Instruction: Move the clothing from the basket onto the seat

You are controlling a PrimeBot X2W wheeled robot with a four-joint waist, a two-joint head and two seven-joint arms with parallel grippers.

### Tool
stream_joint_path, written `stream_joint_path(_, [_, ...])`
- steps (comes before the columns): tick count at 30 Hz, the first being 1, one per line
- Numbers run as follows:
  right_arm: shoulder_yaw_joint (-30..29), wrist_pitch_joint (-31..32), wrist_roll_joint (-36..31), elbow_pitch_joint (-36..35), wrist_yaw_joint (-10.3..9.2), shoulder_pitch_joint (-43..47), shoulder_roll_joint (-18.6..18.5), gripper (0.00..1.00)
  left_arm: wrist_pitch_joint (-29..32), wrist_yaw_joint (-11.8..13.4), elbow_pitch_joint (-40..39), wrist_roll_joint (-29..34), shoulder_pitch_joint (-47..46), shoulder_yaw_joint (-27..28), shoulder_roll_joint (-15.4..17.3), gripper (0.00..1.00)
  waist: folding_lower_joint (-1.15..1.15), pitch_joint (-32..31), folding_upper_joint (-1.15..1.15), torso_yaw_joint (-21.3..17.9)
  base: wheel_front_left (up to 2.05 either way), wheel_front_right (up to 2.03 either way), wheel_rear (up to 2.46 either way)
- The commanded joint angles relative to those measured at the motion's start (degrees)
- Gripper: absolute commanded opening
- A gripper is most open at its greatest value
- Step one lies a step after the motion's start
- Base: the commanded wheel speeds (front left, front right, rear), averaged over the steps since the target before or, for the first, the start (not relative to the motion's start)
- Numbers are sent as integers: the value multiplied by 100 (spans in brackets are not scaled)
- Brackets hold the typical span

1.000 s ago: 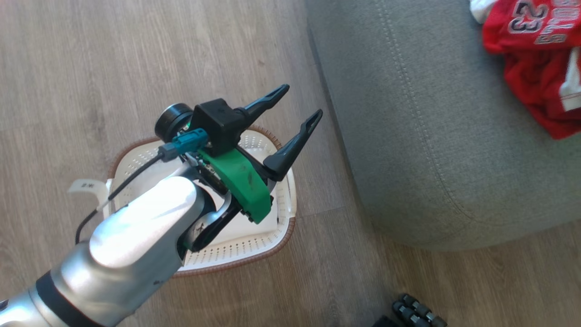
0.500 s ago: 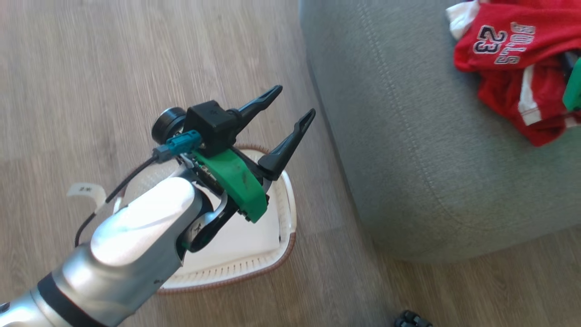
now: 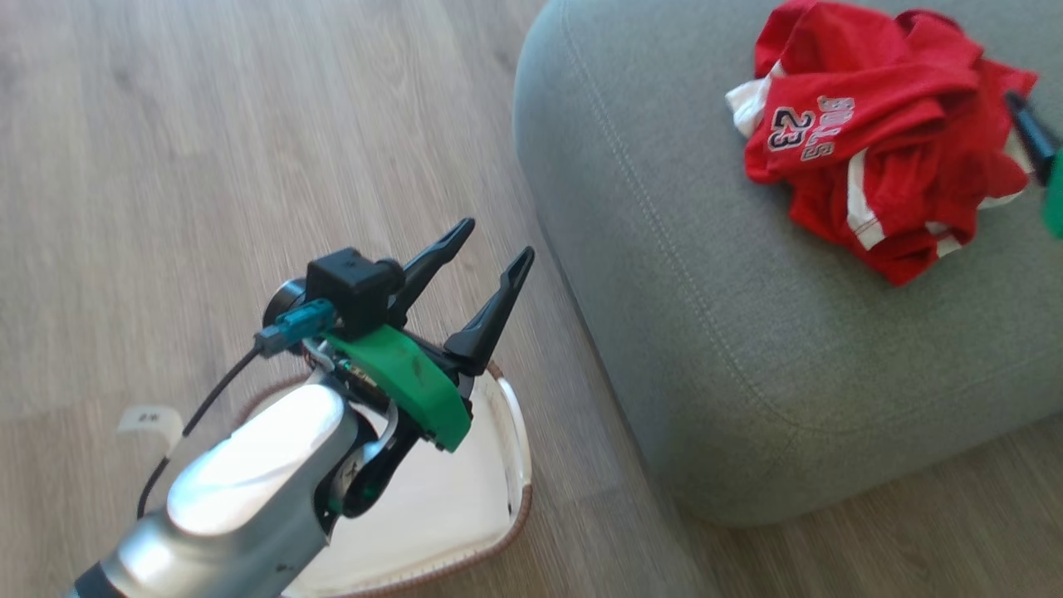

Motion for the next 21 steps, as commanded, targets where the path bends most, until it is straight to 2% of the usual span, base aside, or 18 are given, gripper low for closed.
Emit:
stream_joint_path(1, [-57,-183,79,-205,-2,97,-247,100,-78,39,-136,-70,-124,271,144,100,0,-191,0,18,0,0,0])
stream_joint_path(7, [-487,-949,151,-777,-2,641,-439,100,-199,154,-120,-157,87,402,223,100,0,-550,0,218,0,0,0])
stream_joint_path(10, [-775,-1181,57,-1103,-2,952,-410,100,-255,208,-123,-197,195,479,267,100,0,-717,0,325,0,0,0])
stream_joint_path(18, [-1760,-1413,-393,-2201,-2,1985,-44,100,-358,356,-175,-276,493,666,361,100,0,-1006,0,692,0,0,0])
stream_joint_path(21, [-2262,-1385,-697,-2814,-2,2580,306,100,-402,406,-213,-291,632,788,413,100,0,-1053,0,903,0,0,0])
